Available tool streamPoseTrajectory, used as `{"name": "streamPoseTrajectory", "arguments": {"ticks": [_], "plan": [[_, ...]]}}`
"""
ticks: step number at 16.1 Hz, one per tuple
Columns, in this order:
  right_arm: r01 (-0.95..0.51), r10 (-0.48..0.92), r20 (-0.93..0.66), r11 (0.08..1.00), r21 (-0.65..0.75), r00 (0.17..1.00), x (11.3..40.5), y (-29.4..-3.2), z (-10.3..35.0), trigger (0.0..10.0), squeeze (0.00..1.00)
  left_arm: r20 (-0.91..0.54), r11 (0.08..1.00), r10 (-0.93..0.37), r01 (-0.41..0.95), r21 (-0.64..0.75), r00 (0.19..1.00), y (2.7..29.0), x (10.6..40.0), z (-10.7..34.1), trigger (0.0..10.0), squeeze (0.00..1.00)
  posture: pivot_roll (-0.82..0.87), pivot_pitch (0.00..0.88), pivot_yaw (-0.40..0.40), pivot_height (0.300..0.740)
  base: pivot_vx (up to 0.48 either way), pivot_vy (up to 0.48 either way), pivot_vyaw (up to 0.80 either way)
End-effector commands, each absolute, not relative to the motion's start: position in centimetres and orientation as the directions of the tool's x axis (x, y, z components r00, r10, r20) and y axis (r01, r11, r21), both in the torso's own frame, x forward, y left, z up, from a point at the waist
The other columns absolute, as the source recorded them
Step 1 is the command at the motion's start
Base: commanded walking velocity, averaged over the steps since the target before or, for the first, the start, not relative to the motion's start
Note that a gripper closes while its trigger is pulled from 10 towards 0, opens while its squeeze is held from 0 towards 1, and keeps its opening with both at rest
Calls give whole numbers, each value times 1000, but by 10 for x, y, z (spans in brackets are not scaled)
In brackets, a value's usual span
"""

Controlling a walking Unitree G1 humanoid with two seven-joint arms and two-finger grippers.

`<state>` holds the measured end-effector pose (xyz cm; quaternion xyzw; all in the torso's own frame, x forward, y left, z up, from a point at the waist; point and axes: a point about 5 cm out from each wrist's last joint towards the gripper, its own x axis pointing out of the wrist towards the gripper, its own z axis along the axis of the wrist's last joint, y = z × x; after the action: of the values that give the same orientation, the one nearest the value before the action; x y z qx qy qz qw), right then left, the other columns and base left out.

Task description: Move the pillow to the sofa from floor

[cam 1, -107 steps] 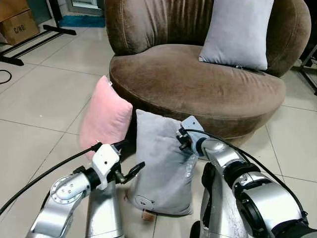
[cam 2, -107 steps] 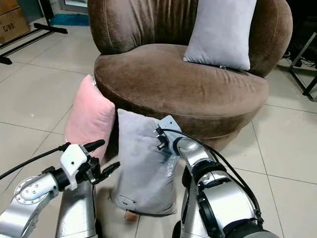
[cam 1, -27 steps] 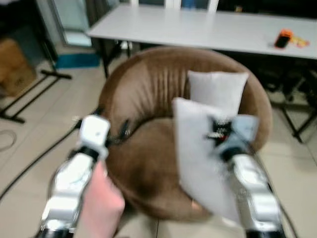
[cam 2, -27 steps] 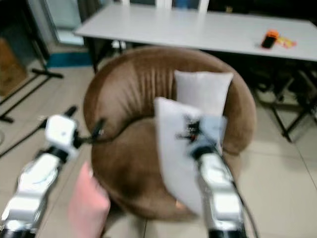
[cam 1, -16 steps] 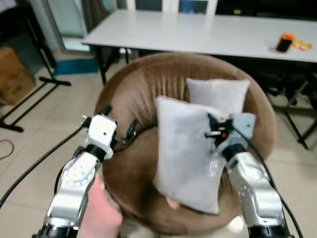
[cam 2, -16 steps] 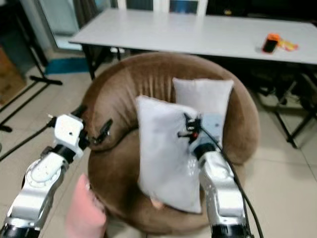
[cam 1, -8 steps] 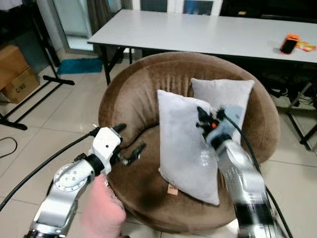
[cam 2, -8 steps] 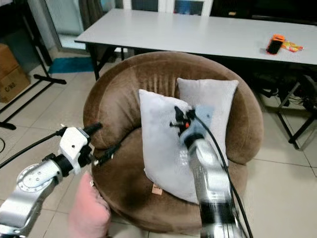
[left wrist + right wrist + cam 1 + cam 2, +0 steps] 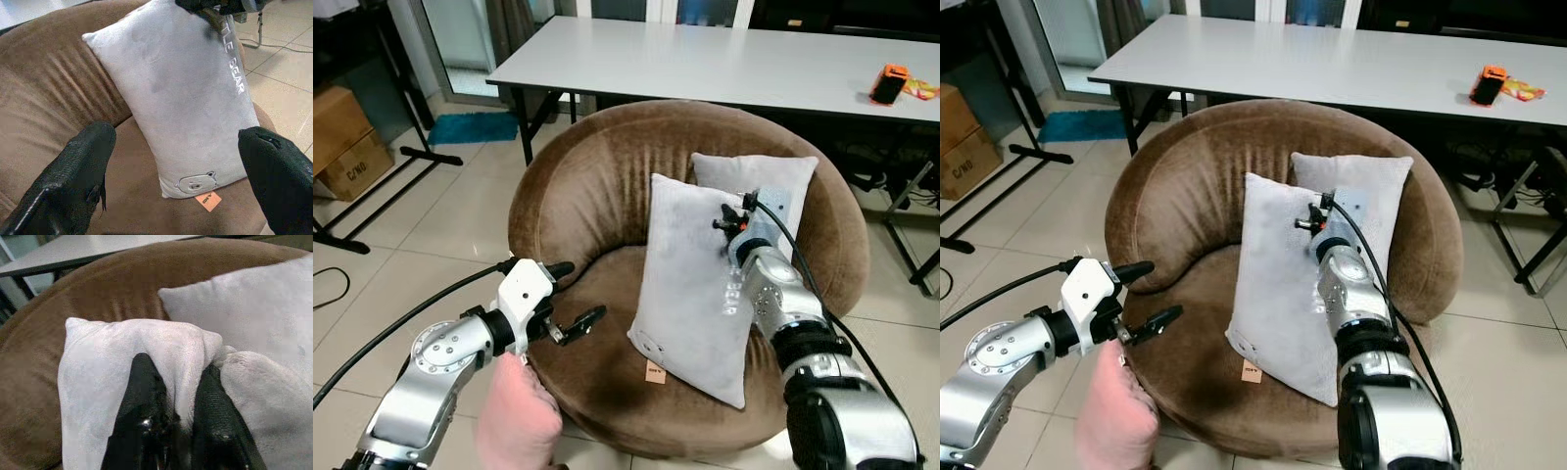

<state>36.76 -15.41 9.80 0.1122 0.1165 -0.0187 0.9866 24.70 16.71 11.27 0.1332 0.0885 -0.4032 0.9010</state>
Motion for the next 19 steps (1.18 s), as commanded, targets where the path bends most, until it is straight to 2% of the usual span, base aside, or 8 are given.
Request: {"name": "streamPoseTrajectory", "arguments": {"ticks": [1,3,8,10,13,14,16,19], "plan": [[80,-34,-209,974,214,977,371,-156,104,10000,1000,-265,622,-718,764,172,644,165,248,117,10000,4,7,0,11,740,0,0,0],[67,-42,-163,986,155,986,380,-163,117,10000,1000,-268,614,-725,772,166,634,164,248,117,10000,0,3,0,15,740,0,0,0],[123,-114,-54,972,199,992,387,-188,139,10000,1000,-250,628,-717,758,177,651,162,250,117,10000,0,-10,0,20,740,0,0,0],[115,-133,86,975,191,987,382,-199,153,10000,1000,-178,761,-568,595,256,803,164,263,117,10000,0,-22,0,16,740,0,0,0],[-6,-15,96,978,210,995,341,-182,133,10000,1000,-107,839,-455,466,279,884,166,258,115,10000,0,-30,0,0,740,0,0,0],[-27,12,74,978,205,997,321,-175,124,10000,0,-96,862,-418,428,272,903,169,255,114,10000,0,-36,0,3,740,0,0,0],[-47,50,-11,980,193,999,277,-159,106,10000,0,-76,905,-333,341,255,940,173,248,112,10000,0,-45,0,3,740,0,0,0],[-23,47,-124,981,190,991,250,-152,93,10000,0,-58,923,-292,297,245,955,171,243,110,10000,0,-49,0,2,740,0,0,0]]}}
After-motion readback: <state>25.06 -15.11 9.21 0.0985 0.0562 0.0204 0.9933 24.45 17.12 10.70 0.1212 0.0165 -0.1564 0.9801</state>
